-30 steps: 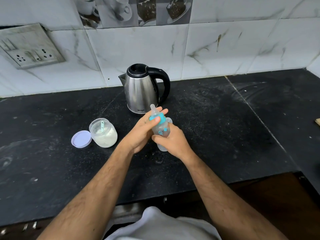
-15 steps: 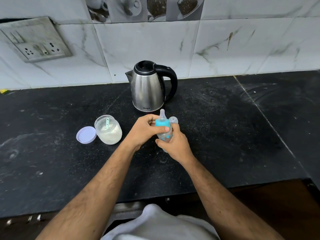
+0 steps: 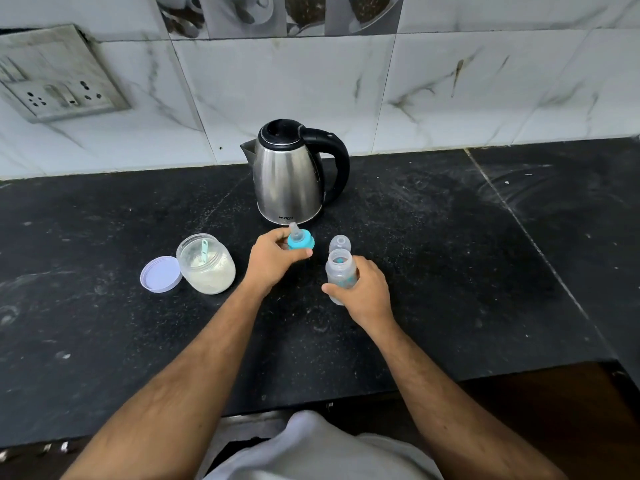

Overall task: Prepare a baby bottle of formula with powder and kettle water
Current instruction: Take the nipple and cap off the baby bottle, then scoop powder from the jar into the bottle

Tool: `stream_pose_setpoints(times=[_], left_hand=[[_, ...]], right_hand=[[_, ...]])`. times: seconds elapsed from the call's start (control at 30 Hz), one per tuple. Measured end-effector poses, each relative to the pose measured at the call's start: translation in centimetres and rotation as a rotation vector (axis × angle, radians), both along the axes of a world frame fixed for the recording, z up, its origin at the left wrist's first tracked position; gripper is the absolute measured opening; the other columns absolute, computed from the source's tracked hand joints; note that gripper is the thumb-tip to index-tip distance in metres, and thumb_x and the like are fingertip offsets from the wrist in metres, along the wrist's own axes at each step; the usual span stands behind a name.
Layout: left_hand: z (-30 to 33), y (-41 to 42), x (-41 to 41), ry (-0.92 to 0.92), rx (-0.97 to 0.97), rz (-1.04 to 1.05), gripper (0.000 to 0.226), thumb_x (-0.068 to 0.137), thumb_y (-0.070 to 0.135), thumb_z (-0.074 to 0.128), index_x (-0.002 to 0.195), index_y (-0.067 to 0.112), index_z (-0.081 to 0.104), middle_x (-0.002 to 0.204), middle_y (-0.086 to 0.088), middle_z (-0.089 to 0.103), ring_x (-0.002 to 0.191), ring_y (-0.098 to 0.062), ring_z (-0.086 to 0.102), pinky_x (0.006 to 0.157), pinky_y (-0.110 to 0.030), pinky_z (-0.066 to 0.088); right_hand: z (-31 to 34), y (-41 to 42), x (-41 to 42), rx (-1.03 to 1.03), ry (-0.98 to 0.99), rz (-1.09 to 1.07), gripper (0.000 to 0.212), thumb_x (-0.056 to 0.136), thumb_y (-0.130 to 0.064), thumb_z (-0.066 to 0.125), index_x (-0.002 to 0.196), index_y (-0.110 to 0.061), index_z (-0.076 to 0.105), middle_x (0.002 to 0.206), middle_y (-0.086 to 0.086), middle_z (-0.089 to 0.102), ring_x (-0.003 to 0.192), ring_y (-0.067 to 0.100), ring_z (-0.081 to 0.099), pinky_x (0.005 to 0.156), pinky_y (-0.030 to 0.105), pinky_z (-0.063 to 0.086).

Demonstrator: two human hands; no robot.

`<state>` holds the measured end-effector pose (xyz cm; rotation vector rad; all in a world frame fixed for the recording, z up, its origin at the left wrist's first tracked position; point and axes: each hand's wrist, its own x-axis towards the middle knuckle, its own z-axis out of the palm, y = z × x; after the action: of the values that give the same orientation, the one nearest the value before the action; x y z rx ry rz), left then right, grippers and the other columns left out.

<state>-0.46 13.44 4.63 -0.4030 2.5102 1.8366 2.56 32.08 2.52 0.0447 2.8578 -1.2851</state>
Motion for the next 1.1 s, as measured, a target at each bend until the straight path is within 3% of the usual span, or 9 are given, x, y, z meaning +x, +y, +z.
stream_pose_setpoints(times=[0.1,0.23,0.4,0.57,0.83,1.0,1.1], left_hand=[[-1.7,0.1,-1.1,-0.075,-0.251,-0.013,0.046,0.069,0.024,0.088,0.111,0.027,0.069,0.091,0.014,0.068,0.079,-0.004,0.061,0.078,-0.023,0.048],[-3.2,0.5,-2.2,-0.138,-0.455,-0.054,0.057,0.070,0.030,0.086,0.123,0.028,0.066,0.106,0.006,0.066,0.105,-0.018,0.062,0.096,-0.041,0.048],[-4.6,0.5,-3.1,-0.160,-0.549,-0.090,0.059,0.070,0.029,0.085,0.126,0.030,0.065,0.123,0.004,0.067,0.116,-0.022,0.060,0.099,-0.042,0.046],[-5.6,0.4,-3.4,-0.133,-0.640,-0.103,0.059,0.070,0.035,0.085,0.125,0.031,0.064,0.121,-0.002,0.062,0.113,-0.025,0.058,0.096,-0.044,0.046],[-6.3,0.1,-2.8,-0.156,-0.646,-0.103,0.086,0.071,0.038,0.085,0.145,0.027,0.044,0.129,-0.006,0.056,0.119,-0.026,0.055,0.103,-0.048,0.044],[-5.6,0.7,1.0,-0.018,-0.465,0.013,0.048,0.081,0.025,0.078,0.127,0.023,0.063,0.108,0.003,0.063,0.089,-0.014,0.062,0.089,-0.038,0.053],[-5.3,0.8,3.5,0.011,-0.324,-0.003,0.032,0.086,0.020,0.075,0.117,0.019,0.071,0.103,0.007,0.070,0.083,-0.006,0.064,0.089,-0.028,0.053]], right_hand=[[-0.2,0.3,-0.2,-0.009,0.002,-0.003,0.052,0.065,-0.032,0.090,0.106,-0.020,0.060,0.109,-0.006,0.063,0.104,0.013,0.057,0.090,0.035,0.051],[-0.4,0.8,-0.6,-0.040,-0.009,0.009,0.053,0.065,-0.030,0.089,0.109,-0.020,0.060,0.111,-0.005,0.063,0.106,0.014,0.057,0.091,0.035,0.050],[-0.7,1.2,-0.9,-0.083,-0.014,0.004,0.054,0.064,-0.029,0.089,0.109,-0.023,0.060,0.109,-0.007,0.063,0.105,0.014,0.057,0.092,0.037,0.050],[-0.8,1.4,-0.8,-0.098,-0.010,0.011,0.052,0.065,-0.027,0.089,0.108,-0.019,0.061,0.106,-0.007,0.061,0.103,0.014,0.057,0.088,0.031,0.048],[-0.9,1.1,-0.6,-0.095,-0.014,0.021,0.052,0.066,-0.027,0.089,0.110,-0.020,0.061,0.109,-0.008,0.062,0.103,0.011,0.057,0.089,0.029,0.047],[-1.0,0.8,-0.3,-0.115,-0.026,0.022,0.047,0.066,-0.026,0.088,0.104,-0.022,0.060,0.102,-0.012,0.064,0.095,0.008,0.059,0.080,0.025,0.046],[-1.0,0.3,-0.1,-0.141,-0.050,0.039,0.047,0.067,-0.024,0.087,0.107,-0.022,0.060,0.102,-0.011,0.065,0.095,0.007,0.060,0.079,0.021,0.045]])
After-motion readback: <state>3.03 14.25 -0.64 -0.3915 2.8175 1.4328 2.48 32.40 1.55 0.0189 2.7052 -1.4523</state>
